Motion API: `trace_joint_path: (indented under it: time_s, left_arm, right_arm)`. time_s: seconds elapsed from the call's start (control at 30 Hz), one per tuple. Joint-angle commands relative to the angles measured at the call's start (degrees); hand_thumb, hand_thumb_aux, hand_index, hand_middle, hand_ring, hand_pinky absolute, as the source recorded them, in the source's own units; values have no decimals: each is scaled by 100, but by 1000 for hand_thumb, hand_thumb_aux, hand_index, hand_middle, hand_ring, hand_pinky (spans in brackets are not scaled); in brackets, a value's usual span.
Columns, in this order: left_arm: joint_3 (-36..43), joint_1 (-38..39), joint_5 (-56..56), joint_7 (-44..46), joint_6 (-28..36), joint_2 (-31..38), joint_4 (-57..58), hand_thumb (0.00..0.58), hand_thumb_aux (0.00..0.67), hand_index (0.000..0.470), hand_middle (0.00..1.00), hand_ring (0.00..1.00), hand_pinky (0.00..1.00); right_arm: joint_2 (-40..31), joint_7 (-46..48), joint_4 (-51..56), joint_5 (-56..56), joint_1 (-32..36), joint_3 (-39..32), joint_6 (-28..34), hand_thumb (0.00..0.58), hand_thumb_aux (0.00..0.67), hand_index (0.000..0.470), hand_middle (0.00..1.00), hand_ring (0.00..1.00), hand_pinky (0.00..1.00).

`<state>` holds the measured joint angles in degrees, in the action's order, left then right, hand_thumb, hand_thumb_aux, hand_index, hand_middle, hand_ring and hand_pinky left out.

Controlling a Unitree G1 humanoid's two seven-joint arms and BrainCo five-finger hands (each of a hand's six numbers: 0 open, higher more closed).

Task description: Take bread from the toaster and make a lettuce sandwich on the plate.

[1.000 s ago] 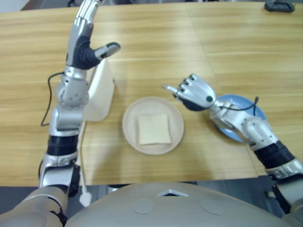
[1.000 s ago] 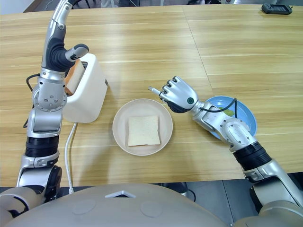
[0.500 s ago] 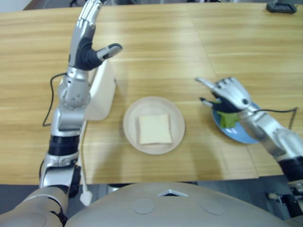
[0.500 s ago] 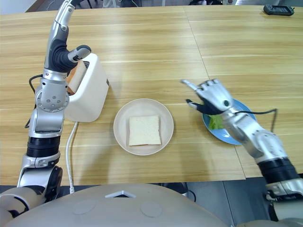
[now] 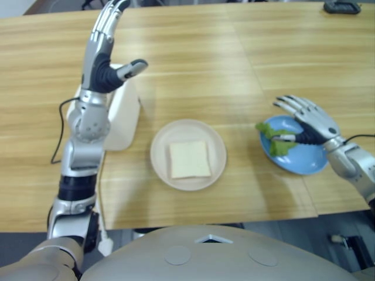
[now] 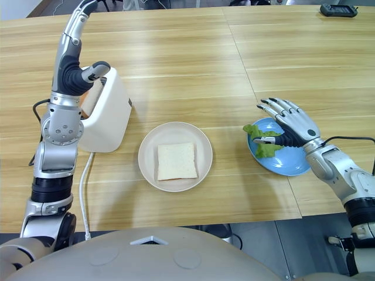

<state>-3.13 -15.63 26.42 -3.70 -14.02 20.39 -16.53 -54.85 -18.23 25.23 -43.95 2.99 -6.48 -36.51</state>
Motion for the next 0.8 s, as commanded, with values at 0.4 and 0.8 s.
trace_joint_path:
  time_s: [0.4, 0.8]
  left_arm:
    - [-129, 160, -17, 131, 53, 70, -133, 0, 0, 0, 0, 0, 0]
    - [-157, 192, -23, 214, 64, 102, -180, 0, 0, 0, 0, 0, 0]
  right_arm:
    - [-285, -467, 1296, -1324, 647, -1080, 746, 0, 0, 0, 0, 0, 0]
    - [-413, -423, 1033, -1103, 434, -1101, 843, 0, 0, 0, 0, 0, 0]
